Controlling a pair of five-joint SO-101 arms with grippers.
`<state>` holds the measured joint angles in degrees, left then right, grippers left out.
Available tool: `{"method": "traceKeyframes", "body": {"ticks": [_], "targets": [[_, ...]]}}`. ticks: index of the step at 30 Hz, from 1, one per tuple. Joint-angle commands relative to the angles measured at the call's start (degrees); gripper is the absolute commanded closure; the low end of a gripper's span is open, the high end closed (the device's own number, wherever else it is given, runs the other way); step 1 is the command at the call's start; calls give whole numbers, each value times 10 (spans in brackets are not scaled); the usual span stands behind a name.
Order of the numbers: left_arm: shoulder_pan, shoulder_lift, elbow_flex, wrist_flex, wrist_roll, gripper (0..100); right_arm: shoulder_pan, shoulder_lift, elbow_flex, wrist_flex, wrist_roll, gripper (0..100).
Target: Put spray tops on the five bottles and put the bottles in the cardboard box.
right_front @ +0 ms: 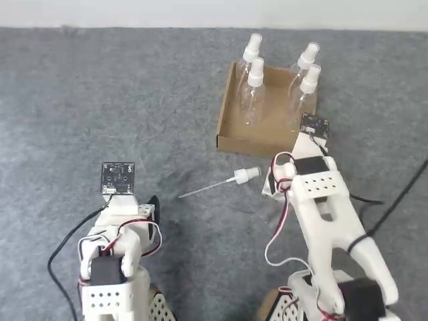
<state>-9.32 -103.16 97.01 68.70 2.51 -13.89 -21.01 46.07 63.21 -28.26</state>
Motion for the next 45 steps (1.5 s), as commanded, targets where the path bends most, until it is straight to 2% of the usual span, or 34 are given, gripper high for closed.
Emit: {"method": "traceKeyframes", "body": {"ticks": [1, 6, 9, 12, 13, 14, 17, 18, 21, 24, 28, 32, 36, 40, 45], "targets": [[-4, -11, -5, -11, 1, 840, 15, 15, 1, -25, -8, 783], [-4, -11, -5, -11, 1, 840, 49, 22, 3, -25, -1, 879], [-4, -11, -5, -11, 1, 840, 87, 23, 4, -23, 67, 937], [-7, -11, -5, -18, -5, 838, 155, 21, 4, -11, 167, 957], [-8, -11, -5, -24, -28, 837, 186, 18, 4, -7, 207, 954], [-11, -11, -5, -33, -71, 837, 219, 16, 2, -5, 260, 951], [-48, -12, -7, -48, -261, 839, 319, 17, -4, -28, 438, 950], [-54, -12, -8, -60, -293, 840, 352, 17, -4, -38, 489, 952], [-53, -10, -23, -77, -298, 840, 436, 23, -17, -61, 601, 954], [-49, -5, -92, -52, -319, 838, 497, 23, -32, -60, 689, 954], [3, 78, -220, 31, -354, 838, 550, 24, -34, -63, 803, 954], [76, 267, -341, 84, -360, 839, 579, 24, -34, -63, 851, 954], [198, 471, -442, 100, -359, 840, 596, 24, -31, -62, 894, 952], [309, 642, -509, 34, -306, 837, 604, 24, -16, -62, 918, 950], [374, 832, -601, -53, -270, 837, 605, 24, -3, -62, 919, 950]]}}
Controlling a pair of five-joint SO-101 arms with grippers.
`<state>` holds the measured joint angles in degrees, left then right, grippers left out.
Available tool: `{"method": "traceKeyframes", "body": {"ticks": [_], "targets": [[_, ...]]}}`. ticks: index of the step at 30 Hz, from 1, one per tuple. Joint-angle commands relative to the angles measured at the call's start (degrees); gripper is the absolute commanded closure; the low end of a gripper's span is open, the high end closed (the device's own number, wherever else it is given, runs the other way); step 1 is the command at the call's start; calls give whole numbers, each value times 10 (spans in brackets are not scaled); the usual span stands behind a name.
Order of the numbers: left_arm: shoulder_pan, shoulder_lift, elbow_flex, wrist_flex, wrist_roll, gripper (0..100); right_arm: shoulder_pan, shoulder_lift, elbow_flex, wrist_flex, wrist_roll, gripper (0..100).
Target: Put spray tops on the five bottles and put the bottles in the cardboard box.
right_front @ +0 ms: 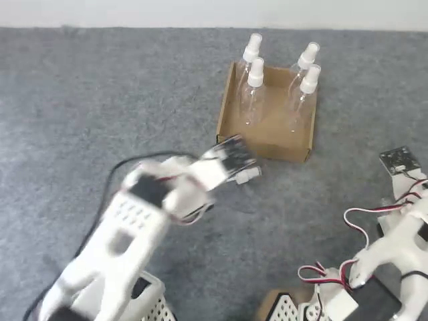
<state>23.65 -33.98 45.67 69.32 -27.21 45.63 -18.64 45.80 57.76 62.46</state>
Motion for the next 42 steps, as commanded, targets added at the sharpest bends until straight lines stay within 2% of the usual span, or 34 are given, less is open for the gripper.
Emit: {"method": "traceKeyframes", "body": {"ticks": [1, 8, 17, 24, 32, 38, 42], "targets": [[47, 174, -108, -70, 34, 837, 10, 0, 0, -7, 11, 950], [54, 358, -240, -99, 45, 841, 7, 0, 6, -8, 12, 950], [78, 474, -338, -100, 45, 841, 7, 0, 6, -8, 13, 950], [63, 557, -400, -102, 41, 841, 8, 0, 6, -8, 13, 950], [65, 593, -403, -113, 40, 847, 7, 0, 6, -8, 13, 950], [69, 583, -404, -92, 43, 973, 10, 0, 6, -8, 13, 950], [69, 549, -387, -55, 58, 988, 10, 0, 6, -8, 13, 950]]}}
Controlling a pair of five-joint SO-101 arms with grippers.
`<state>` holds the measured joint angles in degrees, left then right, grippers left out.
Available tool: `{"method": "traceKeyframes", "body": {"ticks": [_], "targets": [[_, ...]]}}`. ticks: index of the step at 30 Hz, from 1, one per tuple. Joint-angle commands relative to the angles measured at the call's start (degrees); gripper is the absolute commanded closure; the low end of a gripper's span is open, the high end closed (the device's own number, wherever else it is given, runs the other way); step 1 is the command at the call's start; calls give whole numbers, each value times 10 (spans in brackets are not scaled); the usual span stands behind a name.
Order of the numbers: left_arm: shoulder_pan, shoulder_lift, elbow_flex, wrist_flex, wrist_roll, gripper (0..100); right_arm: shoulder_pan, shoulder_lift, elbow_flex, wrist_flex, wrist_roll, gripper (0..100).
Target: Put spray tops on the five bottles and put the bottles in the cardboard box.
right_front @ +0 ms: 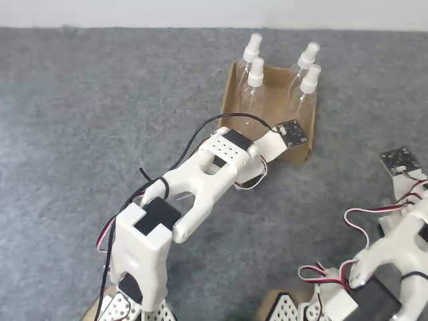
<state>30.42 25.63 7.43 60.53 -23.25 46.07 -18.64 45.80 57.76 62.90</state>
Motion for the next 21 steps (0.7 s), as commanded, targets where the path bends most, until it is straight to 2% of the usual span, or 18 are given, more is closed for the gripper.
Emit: {"method": "traceKeyframes", "body": {"ticks": [1, 6, 8, 16, 21], "targets": [[0, -61, 6, 35, 25, 988, 6, 0, 6, -8, 9, 950], [0, -165, 104, 34, 31, 988, 5, 0, 6, -7, 8, 950], [-11, -219, 141, 36, 58, 988, 6, 0, 6, -4, 7, 950], [-146, -408, 244, 38, 143, 988, 5, -7, 4, 1, 4, 950], [-205, -470, 314, 32, 183, 987, -7, -6, -4, 5, -55, 939]]}}
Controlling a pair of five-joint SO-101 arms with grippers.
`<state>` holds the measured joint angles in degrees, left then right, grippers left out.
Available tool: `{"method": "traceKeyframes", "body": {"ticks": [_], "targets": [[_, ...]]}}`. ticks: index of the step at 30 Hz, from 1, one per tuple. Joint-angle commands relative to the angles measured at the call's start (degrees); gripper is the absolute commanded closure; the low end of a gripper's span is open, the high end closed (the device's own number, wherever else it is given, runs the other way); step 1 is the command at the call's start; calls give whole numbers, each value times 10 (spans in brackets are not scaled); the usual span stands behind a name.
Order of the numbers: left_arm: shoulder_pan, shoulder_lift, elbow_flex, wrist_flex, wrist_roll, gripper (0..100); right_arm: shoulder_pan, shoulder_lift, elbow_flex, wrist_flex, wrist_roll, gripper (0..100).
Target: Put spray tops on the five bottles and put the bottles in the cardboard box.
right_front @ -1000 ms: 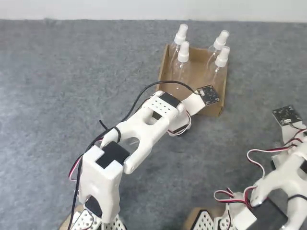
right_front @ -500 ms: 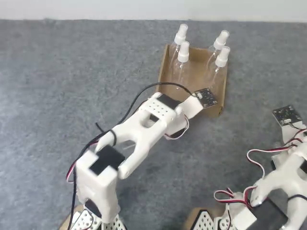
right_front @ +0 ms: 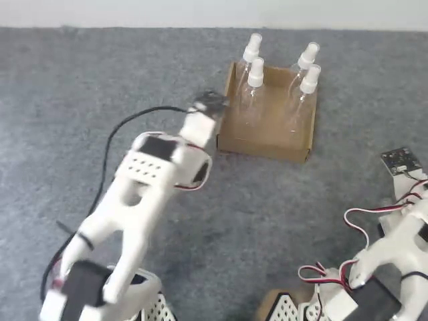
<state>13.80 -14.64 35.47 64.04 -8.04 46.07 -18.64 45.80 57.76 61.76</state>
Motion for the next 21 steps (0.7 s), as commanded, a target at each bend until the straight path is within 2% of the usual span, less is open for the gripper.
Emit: {"method": "traceKeyframes", "body": {"ticks": [1, 5, 8, 10, 14, 21], "targets": [[-47, -72, 49, -11, 34, 987, -12, -4, -6, 7, -48, 922], [-103, -73, 111, -103, 25, 987, -29, -2, -11, 18, -58, 837], [-157, -67, 135, -152, 23, 987, -32, -3, -11, 18, -60, 812], [-169, -43, 141, -156, 22, 971, -32, -1, -11, 18, -60, 814], [-169, 23, 128, -156, -4, 873, -32, 0, -7, 18, -60, 814], [-173, 101, 73, -152, -3, 870, -29, 0, -6, 18, -57, 814]]}}
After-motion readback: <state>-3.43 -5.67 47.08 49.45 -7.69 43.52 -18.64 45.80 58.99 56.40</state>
